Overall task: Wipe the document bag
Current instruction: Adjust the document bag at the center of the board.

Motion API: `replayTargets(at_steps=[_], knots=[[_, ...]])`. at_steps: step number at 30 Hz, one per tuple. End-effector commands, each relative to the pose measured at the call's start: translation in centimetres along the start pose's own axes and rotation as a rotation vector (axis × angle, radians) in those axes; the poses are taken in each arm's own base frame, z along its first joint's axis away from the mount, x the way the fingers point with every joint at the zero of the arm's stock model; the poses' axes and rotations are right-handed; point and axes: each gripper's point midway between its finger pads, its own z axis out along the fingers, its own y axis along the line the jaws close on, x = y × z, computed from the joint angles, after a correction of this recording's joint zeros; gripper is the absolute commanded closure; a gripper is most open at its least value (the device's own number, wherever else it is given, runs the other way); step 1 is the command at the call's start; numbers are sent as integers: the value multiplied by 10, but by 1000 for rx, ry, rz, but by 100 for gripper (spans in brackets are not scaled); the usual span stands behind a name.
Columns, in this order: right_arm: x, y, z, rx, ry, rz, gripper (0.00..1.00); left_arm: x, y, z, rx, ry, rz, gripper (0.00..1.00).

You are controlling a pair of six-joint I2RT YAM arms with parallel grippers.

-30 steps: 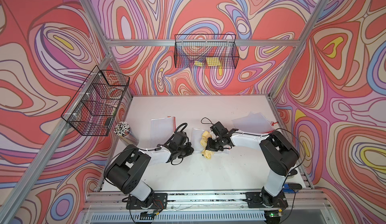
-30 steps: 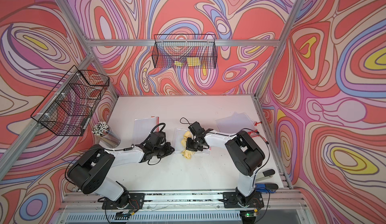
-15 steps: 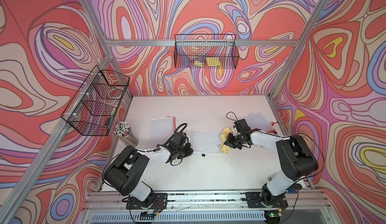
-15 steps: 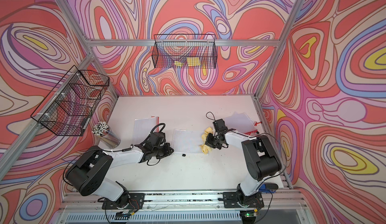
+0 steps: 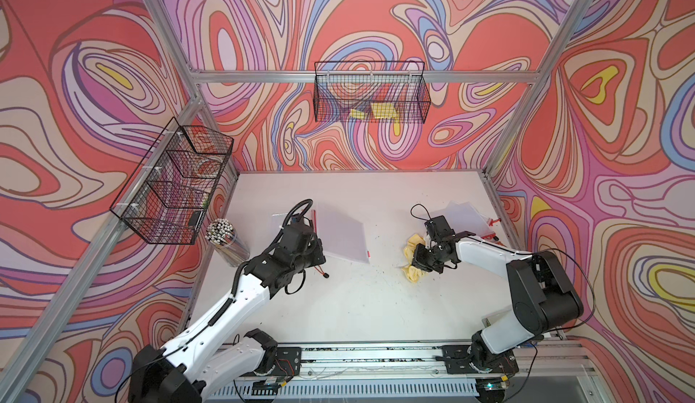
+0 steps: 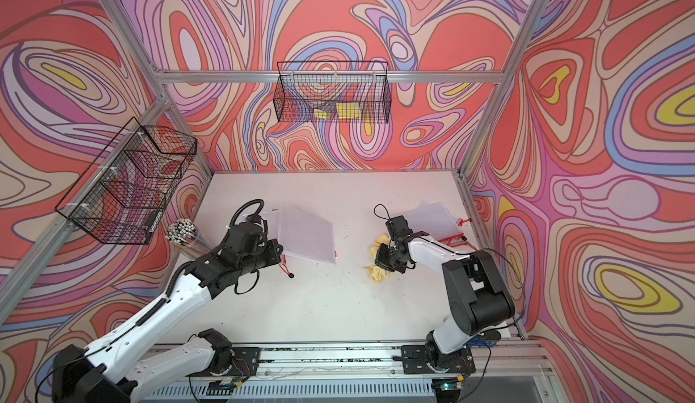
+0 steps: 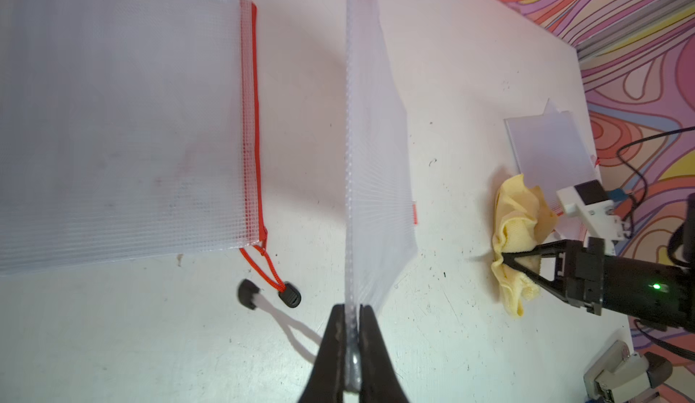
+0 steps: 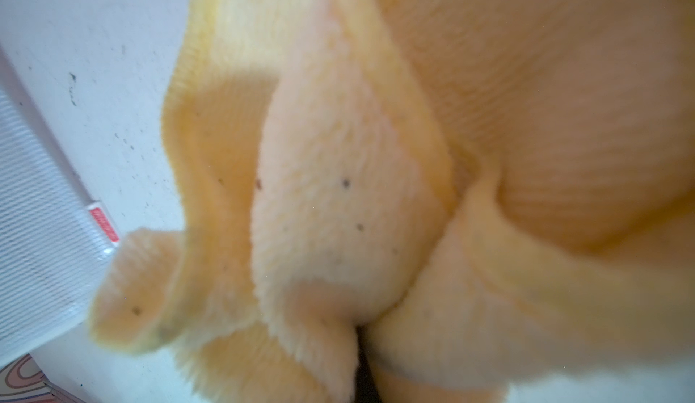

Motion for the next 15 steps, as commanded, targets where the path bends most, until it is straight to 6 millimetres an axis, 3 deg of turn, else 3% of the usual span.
replayTargets(at_steps=[1,6,9,11,15], knots=[[-5,0,-3,5,-18,-11,100,-7,32,-37,-187,12,137,100],[-4,4,-5,-26,-34,-7,100,-48,40,-88,-336,-64,244,100],[-1,3,-7,-34,-42,-1,100,-66,51,-100,-503,-23,305,100],[0,2,-8,-35,-44,1,100,-71,52,-93,-584,27,351,100],[3,0,-15,-32,-57,-2,100,-60,34,-46,-639,120,478,100]])
